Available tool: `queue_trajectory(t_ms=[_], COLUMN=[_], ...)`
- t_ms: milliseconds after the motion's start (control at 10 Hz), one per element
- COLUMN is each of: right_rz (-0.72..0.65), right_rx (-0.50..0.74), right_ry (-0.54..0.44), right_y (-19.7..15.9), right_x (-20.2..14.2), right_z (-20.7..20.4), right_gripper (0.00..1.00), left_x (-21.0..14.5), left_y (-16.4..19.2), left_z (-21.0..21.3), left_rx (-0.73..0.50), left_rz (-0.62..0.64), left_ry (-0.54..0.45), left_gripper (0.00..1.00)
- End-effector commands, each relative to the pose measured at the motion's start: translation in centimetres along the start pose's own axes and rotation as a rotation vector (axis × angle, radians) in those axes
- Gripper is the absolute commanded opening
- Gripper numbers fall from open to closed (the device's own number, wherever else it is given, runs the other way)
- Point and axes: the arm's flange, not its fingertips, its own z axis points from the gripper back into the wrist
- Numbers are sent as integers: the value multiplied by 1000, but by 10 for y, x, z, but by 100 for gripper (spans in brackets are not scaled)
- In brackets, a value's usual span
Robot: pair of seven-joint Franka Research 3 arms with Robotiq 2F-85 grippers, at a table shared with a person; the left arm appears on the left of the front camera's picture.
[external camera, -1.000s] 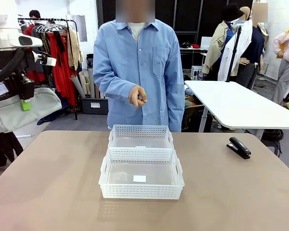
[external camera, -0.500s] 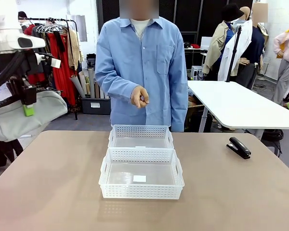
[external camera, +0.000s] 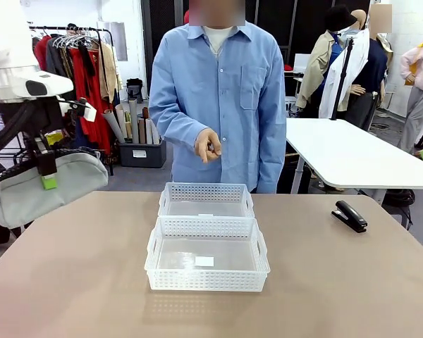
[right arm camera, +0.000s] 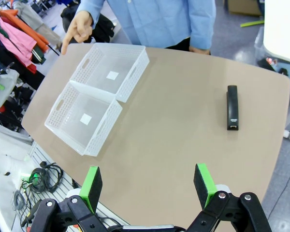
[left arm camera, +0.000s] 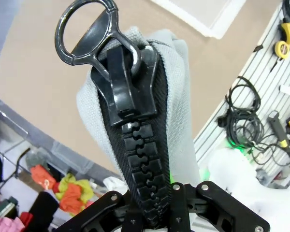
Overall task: Distribute items into two baskets.
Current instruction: Move the picked Pencil pouch towards the Organizing basket indicated by the person, stopping as directed.
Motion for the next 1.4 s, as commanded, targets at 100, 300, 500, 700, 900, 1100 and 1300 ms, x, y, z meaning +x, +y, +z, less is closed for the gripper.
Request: queue_trajectory(t_ms=[100, 300, 500, 700, 900, 1100, 1300], right_rz=[9, 9, 9, 9, 9, 9, 9], right_rx=[14, 14, 14, 14, 14, 14, 14], right_ry=[-16, -16, -16, -16, -16, -16, -16], right_y=[0, 0, 0, 0, 0, 0, 0], right_x=[2, 2, 2, 2, 2, 2, 2], right_z=[0, 0, 0, 0, 0, 0, 0], right_gripper=[100, 100, 100, 100, 100, 100, 100], left_x=[16, 27, 34, 40, 51, 69, 85], left_y=[0, -5, -19, -32, -45, -57, -67], left_z=[-8, -15, -23, -34, -44, -55, -65], left_rx=[40, 78, 82, 89, 92, 87, 68], left_rz=[-197, -270, -399, -524, -580, -624, -667], left_ry=[-16, -15, -21, 17, 20, 32, 41], left_gripper=[0, 0, 0, 0, 0, 0, 0])
